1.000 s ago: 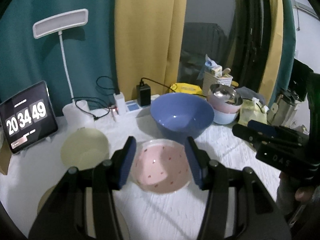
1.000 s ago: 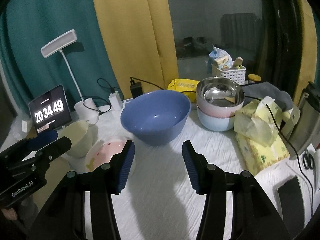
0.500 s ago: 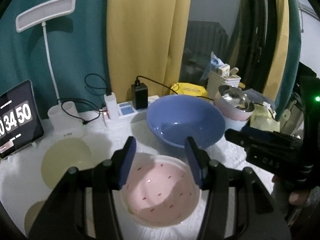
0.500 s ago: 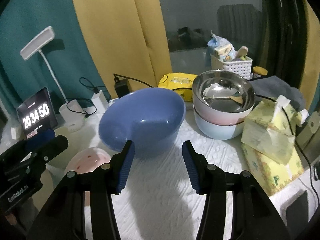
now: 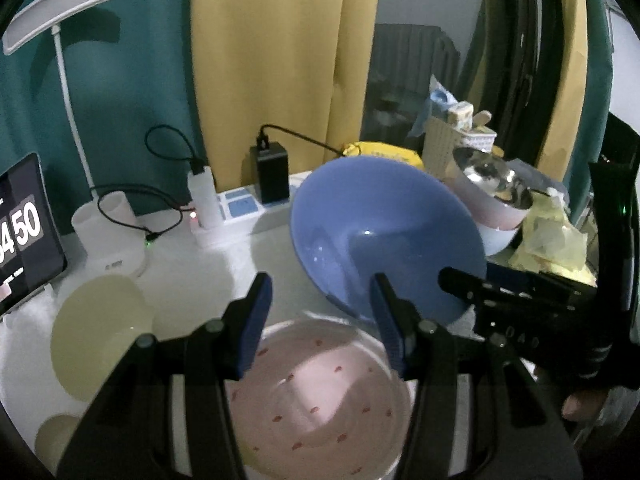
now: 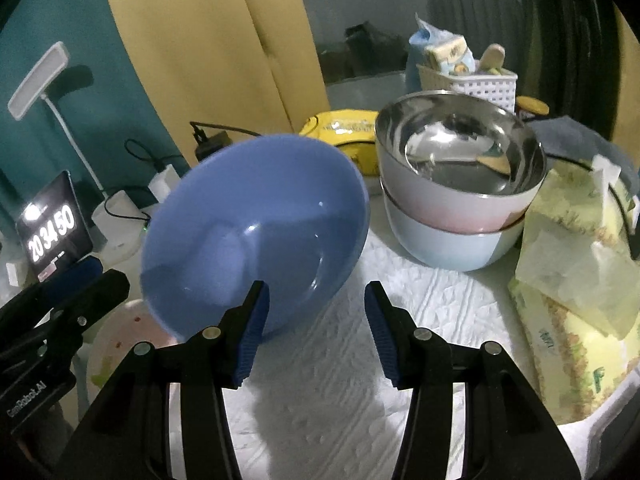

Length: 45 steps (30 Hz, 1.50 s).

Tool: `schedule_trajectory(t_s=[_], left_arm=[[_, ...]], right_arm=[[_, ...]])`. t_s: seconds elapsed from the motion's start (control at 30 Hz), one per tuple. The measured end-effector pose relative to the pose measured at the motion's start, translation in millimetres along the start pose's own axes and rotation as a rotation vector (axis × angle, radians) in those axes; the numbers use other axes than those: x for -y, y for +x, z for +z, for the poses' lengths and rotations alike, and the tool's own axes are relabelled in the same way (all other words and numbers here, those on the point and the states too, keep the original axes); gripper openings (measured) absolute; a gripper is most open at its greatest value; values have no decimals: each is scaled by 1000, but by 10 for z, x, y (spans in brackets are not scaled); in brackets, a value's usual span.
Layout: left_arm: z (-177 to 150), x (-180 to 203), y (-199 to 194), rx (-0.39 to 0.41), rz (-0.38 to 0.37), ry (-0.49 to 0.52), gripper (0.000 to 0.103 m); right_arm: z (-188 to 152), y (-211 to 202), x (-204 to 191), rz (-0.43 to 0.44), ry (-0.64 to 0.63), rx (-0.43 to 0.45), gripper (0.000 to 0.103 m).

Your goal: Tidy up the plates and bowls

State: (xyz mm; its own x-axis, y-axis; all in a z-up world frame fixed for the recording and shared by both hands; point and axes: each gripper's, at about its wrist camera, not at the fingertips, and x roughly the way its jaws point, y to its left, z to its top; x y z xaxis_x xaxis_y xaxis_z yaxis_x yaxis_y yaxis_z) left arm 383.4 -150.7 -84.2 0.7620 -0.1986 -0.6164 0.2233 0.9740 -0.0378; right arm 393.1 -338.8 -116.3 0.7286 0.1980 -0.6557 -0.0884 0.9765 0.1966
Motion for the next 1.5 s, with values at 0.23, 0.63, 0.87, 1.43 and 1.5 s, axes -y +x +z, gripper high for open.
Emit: schedule_trajectory(t_s=[0.23, 0.63, 0.87, 1.43, 1.5], left_arm=[[14, 110, 208, -22, 25, 26, 52], [14, 170, 289, -25, 43, 70, 36], [3, 207, 294, -34, 30, 78, 24], [72, 193, -171, 51, 7, 66, 24], [69, 189, -258, 61, 0, 63, 24]], right_arm=[[-66, 173, 131, -2, 22, -17, 43], [-63, 300, 164, 10, 20, -22, 22], [-69, 219, 149, 16, 8, 6, 21], [-109, -278, -8, 3, -15, 73, 21], [-121, -360, -30, 1, -17, 82, 21]])
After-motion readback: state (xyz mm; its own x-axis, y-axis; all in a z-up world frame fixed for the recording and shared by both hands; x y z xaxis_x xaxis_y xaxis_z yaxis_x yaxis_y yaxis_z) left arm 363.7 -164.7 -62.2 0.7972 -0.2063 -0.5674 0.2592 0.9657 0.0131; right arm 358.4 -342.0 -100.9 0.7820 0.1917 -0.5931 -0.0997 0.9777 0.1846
